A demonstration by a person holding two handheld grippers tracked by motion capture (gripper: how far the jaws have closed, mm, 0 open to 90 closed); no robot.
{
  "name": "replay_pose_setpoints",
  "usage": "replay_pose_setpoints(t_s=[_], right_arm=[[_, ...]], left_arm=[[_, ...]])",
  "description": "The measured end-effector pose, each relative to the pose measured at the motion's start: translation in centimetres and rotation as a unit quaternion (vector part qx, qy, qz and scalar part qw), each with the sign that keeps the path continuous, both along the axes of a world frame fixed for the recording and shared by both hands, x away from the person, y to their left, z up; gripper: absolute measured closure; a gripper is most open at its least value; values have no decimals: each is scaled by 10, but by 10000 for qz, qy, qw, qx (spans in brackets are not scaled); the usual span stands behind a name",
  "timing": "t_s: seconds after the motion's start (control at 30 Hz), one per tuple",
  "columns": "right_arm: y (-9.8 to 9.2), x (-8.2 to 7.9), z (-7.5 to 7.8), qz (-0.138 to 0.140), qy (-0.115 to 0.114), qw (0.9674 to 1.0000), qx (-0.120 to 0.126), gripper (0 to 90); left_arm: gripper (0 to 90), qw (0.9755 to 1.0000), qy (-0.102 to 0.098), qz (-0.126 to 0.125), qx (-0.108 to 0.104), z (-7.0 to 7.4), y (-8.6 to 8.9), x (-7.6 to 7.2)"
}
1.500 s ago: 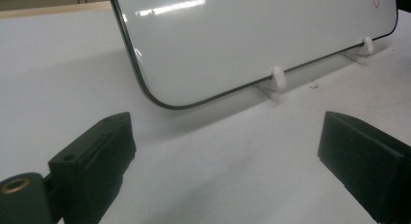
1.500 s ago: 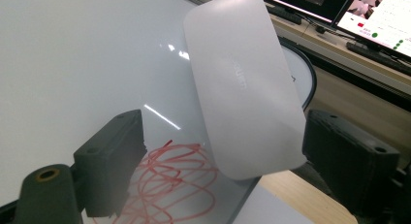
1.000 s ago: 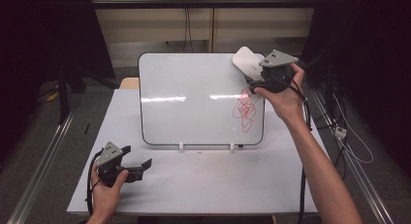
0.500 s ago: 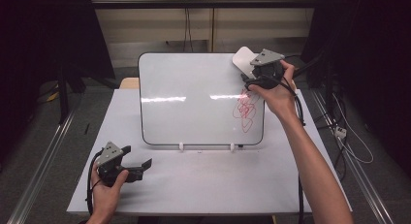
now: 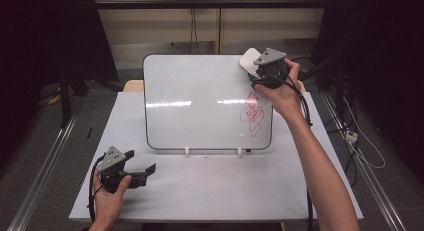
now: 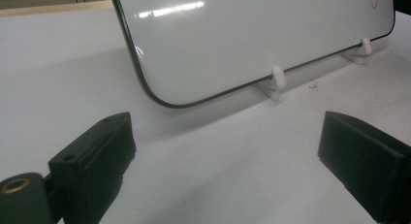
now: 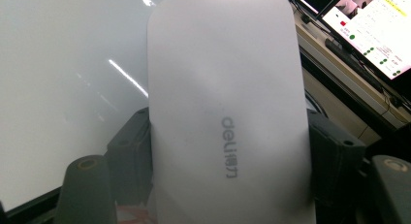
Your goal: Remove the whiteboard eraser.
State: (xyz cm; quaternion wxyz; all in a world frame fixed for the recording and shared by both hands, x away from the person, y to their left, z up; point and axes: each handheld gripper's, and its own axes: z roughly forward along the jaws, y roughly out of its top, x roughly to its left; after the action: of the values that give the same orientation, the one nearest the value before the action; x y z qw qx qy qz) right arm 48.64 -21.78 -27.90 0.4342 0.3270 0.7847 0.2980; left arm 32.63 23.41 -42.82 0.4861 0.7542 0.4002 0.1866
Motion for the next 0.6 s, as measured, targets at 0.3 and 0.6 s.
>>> replay_pose_setpoints(t_s=[0.3,0.6], right_arm=[[1,-1,2,-39,115,9999,22,302],[-5,-2,4,63,197,9993,307,304]], left_arm=[[61,10000,-9,22,9,0,0,-1],[61,10000,-13,36,6,1,1,-1]])
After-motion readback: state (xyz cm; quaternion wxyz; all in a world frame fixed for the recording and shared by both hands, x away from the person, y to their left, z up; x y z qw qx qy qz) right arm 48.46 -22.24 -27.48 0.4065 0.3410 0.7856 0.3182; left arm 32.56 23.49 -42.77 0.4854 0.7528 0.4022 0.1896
